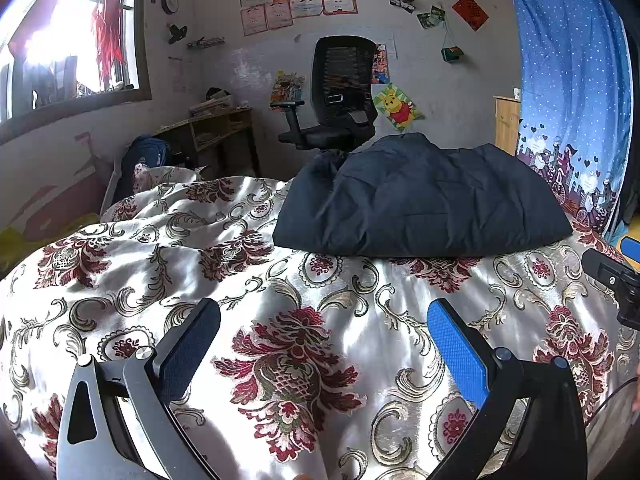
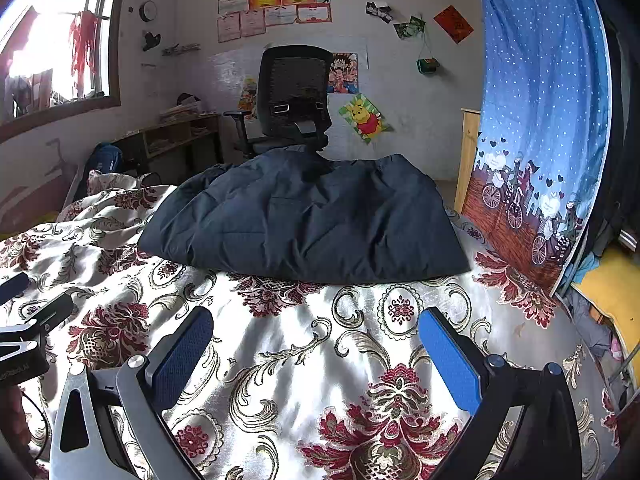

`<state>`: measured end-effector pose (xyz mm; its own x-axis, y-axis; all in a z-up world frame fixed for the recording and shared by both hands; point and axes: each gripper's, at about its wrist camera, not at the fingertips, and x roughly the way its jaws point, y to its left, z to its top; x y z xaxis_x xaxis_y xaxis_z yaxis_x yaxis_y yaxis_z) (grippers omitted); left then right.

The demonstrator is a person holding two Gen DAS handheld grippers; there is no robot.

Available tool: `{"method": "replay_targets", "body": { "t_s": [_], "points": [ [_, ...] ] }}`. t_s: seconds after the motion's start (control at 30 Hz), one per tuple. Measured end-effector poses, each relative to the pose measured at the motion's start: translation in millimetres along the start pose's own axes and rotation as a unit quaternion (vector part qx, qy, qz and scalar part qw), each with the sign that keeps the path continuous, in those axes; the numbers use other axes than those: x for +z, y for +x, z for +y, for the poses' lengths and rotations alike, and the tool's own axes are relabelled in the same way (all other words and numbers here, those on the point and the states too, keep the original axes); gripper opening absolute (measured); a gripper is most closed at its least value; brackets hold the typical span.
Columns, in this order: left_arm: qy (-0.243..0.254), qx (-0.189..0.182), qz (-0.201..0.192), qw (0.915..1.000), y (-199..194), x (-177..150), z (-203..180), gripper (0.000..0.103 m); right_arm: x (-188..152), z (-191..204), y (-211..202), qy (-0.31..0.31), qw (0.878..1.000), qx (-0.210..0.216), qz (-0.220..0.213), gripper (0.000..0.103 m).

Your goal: Fold large clothes

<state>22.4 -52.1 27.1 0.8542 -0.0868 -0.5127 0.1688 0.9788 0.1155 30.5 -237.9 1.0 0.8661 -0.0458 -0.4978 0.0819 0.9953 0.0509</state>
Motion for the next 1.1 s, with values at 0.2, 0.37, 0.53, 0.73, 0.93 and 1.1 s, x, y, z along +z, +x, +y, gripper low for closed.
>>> {"method": "replay_targets", "body": {
  "t_s": [0.2,0.37,0.53,0.73,0.93,1.1],
  "points": [
    [0.001,0.000,0.000,1.0000,-0.1,-0.4,-0.4,0.102,-0.1,0.1,-0.1,0.000,1.000,0.000,0.000,0.103],
    [0.004,-0.002,0.000,1.0000,-0.4,1.5,0.1,0.102,0.1,-0.1,0.0,0.000,1.000,0.000,0.000,0.103],
    [0.003,-0.002,0.000,1.0000,-0.5,1.1,0.2,0.102,0.0,-0.2,-0.2,0.000,1.000,0.000,0.000,0.103],
    [0.004,-0.003,-0.001,1.0000,-0.4,0.9,0.7,0.102,0.0,-0.5,-0.3,0.001,1.000,0.000,0.000,0.103],
    [0.003,-0.002,-0.002,1.0000,-0.9,1.6,1.3,0.102,0.3,-0.8,0.1,0.001,1.000,0.000,0.001,0.103],
    [0.003,-0.003,-0.002,1.0000,-1.0,2.6,2.5,0.102,0.1,-1.1,-0.1,0.001,1.000,0.001,0.001,0.103]
  ]
}}
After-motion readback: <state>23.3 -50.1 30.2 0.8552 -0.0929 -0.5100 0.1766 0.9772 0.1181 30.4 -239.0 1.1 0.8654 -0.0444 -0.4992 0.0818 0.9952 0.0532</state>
